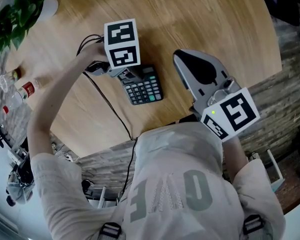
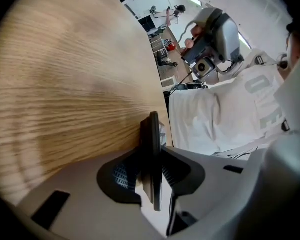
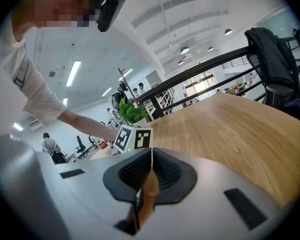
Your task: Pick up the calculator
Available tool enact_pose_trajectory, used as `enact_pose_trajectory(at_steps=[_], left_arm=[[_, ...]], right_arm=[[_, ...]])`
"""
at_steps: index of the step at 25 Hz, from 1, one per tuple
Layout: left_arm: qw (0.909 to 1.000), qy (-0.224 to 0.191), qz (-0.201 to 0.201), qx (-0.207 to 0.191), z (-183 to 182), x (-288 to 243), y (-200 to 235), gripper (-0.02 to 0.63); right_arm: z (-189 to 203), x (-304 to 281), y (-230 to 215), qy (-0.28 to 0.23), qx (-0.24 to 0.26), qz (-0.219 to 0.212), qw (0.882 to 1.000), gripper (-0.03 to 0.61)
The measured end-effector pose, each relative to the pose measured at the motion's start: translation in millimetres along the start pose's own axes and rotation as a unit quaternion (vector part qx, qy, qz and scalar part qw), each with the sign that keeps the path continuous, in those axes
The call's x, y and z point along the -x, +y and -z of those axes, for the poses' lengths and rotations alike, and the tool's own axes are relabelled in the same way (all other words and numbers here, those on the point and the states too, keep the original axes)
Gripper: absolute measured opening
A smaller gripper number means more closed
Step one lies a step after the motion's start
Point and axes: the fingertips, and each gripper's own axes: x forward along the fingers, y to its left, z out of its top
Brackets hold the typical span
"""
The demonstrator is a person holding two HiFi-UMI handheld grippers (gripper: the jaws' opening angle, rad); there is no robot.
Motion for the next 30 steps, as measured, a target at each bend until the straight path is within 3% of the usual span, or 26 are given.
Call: enact_pose_trajectory(at_steps=[7, 18, 24, 26, 27, 28, 30], left_arm=[[0.9997, -0.002, -0.013, 0.019, 1, 1, 1, 0.110], [0.9942, -0.035, -0.086, -0.054, -2, 5, -7, 0.095], [0.9838, -0.075, -0.153, -0.054, 2, 22, -22, 0.092], [0.9719, -0.135, -0.187, -0.048, -3, 41, -25, 0.092], [0.9610, -0.176, -0.208, -0.044, -6, 54, -28, 0.092], [0.9460, -0.219, -0.235, -0.039, -9, 69, -31, 0.092], [0.9047, -0.296, -0.305, -0.030, -14, 102, -40, 0.092]], right_arm=[[-3, 8, -1, -0.007, 0.007, 0.006, 1.000, 0.025], [-14, 23, 14, -0.022, 0.041, 0.006, 0.999, 0.025], [-20, 39, 36, -0.031, 0.055, -0.005, 0.998, 0.025], [-25, 43, 45, -0.039, 0.063, -0.009, 0.997, 0.025], [-28, 45, 51, -0.045, 0.068, -0.010, 0.997, 0.025], [-32, 47, 55, -0.054, 0.071, -0.012, 0.996, 0.025], [-41, 53, 63, -0.074, 0.073, -0.016, 0.994, 0.025]])
